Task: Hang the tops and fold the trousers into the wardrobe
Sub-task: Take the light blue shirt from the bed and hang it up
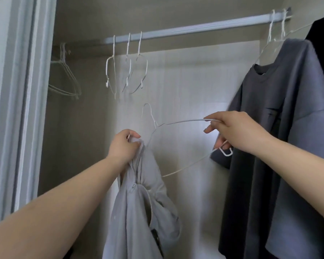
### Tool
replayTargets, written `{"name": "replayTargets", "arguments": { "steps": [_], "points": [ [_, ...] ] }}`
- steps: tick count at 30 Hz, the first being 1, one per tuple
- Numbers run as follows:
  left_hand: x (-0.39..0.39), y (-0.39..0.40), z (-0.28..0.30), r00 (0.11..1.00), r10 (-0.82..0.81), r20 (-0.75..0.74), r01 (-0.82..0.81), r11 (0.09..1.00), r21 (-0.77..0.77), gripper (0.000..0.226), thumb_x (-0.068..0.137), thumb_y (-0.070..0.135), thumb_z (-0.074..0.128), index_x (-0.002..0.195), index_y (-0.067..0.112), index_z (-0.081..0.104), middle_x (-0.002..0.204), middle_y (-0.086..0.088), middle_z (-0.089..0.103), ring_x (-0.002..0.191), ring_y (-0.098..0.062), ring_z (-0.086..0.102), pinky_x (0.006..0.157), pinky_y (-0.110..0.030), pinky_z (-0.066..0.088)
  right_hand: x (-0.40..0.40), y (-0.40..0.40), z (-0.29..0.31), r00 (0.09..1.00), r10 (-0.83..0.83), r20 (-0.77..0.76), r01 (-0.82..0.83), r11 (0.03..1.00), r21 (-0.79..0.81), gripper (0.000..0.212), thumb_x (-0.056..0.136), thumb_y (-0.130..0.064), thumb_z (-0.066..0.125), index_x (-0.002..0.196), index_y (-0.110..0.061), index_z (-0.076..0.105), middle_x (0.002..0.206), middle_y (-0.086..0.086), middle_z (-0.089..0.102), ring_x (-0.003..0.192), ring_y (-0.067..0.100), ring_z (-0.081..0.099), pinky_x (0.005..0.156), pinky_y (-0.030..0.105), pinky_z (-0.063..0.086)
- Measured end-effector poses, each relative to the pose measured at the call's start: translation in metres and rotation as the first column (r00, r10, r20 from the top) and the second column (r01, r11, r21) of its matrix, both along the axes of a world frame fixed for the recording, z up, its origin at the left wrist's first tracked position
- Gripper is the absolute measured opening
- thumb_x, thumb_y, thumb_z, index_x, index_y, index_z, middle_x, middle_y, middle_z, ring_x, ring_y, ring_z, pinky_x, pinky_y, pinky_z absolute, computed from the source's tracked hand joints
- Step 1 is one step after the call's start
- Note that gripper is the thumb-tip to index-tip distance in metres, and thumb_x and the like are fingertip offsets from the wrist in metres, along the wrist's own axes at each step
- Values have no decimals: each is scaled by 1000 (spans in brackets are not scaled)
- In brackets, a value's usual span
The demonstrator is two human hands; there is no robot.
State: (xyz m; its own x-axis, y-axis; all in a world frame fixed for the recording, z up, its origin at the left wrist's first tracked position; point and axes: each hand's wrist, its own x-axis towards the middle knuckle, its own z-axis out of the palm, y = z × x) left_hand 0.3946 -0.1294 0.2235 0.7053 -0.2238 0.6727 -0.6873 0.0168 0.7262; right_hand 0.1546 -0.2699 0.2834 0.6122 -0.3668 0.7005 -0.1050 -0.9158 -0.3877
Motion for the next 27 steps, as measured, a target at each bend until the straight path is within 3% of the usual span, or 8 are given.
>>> {"name": "replayTargets", "arguments": {
  "steps": [2,5,11,17,21,24,25,27],
  "points": [
    [11,11,-10,984,128,122,-142,983,116,24,83,4,55,72,25,55,93,-3,60,82,-20,52,67,-25,32,0,-2,-6,998,49,34,-51,997,64,30,99,-14,37,116,-25,59,88,-6,72,56,17,69,60,33,58],
    [31,29,-21,963,235,129,-253,955,152,24,80,-3,48,72,18,56,94,-8,58,85,-22,51,69,-24,31,3,-8,-17,992,103,76,-114,981,158,27,100,-14,38,112,-25,59,77,-1,73,51,14,64,54,32,56],
    [65,49,-40,957,282,-72,-271,954,127,36,79,-6,49,62,23,60,87,-2,65,93,-23,60,78,-23,38,8,-23,-39,942,258,214,-317,893,320,25,100,-16,42,111,-25,62,71,2,72,44,11,57,43,21,49],
    [83,54,-51,928,326,-182,-320,945,65,25,86,-1,51,83,16,70,105,-6,68,104,-24,60,88,-25,42,6,-33,-59,909,284,304,-382,859,339,27,100,-13,41,101,-29,63,64,0,69,40,6,52,41,18,48],
    [95,56,-55,924,331,-191,-320,944,85,23,87,2,52,81,17,69,106,-7,70,104,-25,61,90,-26,44,3,-46,-65,895,255,365,-389,846,364,29,100,-13,41,100,-29,64,65,4,68,39,6,51,39,17,47],
    [101,57,-57,926,321,-198,-304,946,113,23,87,2,53,79,19,68,106,-8,69,103,-26,62,89,-27,46,5,-45,-68,881,266,392,-420,820,388,18,91,-35,51,98,-30,66,65,4,68,40,7,52,40,17,47],
    [103,57,-57,928,310,-208,-292,950,112,23,87,2,53,80,19,67,106,-8,69,102,-26,61,88,-27,46,6,-45,-70,879,277,389,-431,812,394,27,79,-47,55,97,-30,68,66,4,68,40,7,52,40,18,47],
    [104,54,-57,932,288,-219,-272,957,103,23,87,0,53,81,17,67,106,-8,68,103,-25,61,88,-27,45,11,-46,-72,882,272,385,-425,812,400,30,76,-47,56,97,-30,68,67,5,68,41,8,52,40,19,47]
  ]
}}
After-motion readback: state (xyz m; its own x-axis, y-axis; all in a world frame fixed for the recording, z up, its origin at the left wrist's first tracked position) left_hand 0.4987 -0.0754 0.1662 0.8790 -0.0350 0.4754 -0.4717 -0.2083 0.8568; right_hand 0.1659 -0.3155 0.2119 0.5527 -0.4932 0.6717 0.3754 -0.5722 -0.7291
